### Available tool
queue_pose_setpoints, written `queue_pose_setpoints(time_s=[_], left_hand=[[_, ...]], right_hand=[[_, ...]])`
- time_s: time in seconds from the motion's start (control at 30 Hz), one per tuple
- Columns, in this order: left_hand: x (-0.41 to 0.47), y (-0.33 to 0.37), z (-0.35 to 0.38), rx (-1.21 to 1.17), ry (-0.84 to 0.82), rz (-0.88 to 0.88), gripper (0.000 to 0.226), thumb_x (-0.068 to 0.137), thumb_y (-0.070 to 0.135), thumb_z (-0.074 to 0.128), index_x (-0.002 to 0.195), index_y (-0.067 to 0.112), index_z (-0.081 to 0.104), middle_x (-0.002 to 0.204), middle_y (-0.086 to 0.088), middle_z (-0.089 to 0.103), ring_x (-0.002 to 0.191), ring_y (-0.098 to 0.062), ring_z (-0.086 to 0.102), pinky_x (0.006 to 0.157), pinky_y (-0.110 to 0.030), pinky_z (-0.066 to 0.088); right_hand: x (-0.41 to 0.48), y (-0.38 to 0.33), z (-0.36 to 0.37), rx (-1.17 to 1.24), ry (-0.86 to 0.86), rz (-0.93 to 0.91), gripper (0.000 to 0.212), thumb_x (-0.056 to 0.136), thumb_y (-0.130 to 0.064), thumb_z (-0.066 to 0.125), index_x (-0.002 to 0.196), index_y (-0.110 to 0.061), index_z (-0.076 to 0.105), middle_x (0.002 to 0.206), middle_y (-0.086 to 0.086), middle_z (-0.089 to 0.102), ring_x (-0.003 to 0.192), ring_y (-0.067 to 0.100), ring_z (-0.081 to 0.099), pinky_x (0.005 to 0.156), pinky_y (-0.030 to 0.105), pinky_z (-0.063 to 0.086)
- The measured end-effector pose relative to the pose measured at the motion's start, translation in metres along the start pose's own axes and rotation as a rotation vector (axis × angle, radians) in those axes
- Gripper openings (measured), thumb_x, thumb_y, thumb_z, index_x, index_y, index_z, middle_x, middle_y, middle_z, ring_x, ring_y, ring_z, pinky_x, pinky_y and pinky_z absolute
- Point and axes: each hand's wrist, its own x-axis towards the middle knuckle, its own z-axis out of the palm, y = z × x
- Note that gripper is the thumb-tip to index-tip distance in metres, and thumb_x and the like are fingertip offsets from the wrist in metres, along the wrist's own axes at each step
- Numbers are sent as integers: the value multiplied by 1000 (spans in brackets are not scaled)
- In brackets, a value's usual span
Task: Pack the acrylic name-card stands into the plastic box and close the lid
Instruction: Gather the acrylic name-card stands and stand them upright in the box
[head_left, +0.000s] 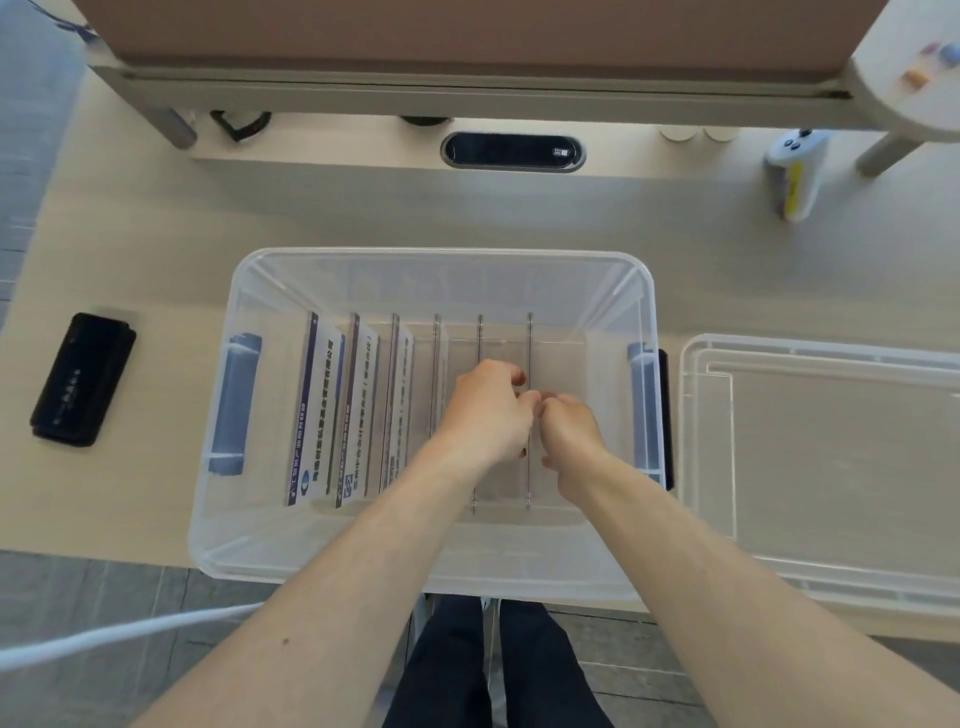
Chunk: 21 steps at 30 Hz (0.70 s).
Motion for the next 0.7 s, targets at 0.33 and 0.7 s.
queue_pose_setpoints(time_s=[0.33, 0.7], left_hand=[[3, -6, 1, 79, 11, 7, 45, 102, 22, 59, 145, 11, 55, 130, -17, 65, 83, -33, 76, 72, -45, 66], [5, -10, 4, 107, 38, 14, 47, 101, 25, 60, 146, 13, 54, 132, -16, 64, 97, -36, 74, 82, -46, 64]], right_hand=[[1, 4, 3, -15, 1, -24, 53, 96, -14, 32, 147, -20, 47, 147, 8, 52, 135, 29, 46, 111, 49, 42], [3, 9, 5, -29, -9, -37, 55, 96, -17, 31, 149, -24, 44, 150, 5, 51, 138, 28, 44, 114, 51, 39]])
